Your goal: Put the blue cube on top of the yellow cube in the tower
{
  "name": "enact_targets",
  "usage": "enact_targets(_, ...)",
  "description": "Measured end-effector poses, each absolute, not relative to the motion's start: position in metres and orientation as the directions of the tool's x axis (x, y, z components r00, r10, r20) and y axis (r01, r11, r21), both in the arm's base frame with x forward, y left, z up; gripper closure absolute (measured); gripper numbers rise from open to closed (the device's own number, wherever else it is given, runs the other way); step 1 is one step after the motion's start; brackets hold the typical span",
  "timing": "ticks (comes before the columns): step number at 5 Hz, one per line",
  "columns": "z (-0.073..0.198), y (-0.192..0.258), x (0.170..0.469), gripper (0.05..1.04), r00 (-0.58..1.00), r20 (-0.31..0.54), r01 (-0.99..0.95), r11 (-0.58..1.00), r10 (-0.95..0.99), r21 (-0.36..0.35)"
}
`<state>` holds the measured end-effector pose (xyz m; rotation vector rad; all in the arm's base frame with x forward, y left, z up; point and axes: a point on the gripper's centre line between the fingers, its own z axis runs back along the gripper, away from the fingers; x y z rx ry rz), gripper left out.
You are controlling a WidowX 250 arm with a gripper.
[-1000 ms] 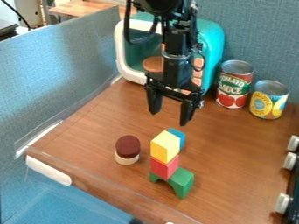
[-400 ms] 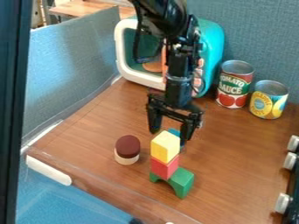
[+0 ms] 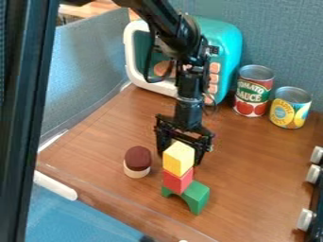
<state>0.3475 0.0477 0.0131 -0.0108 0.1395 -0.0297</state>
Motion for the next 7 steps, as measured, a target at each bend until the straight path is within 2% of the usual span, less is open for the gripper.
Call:
enact_targets(1,0.013,0.048,0.349,0.384,0.991,-0.127,0.029,0.999,-0.032,-0.019)
enact_targets(2,0.014,0.054,0.349,0.487,0.993,-0.119,-0.011,0.999,0.006,-0.041)
enact_targets(4,0.108,0.074,0.36,0.487,0.99,0.107,-0.078,0.99,0.09,-0.115)
enact_targets(5,0.153,0.076,0.36,0.487,0.979,0.185,-0.062,0.991,0.084,-0.122)
enact_targets(6,0.198,0.069,0.339,0.487,0.977,0.21,-0.025,0.993,0.05,-0.119)
enact_targets(7,0.204,0.052,0.313,0.487,0.985,0.167,0.051,0.993,-0.033,-0.105)
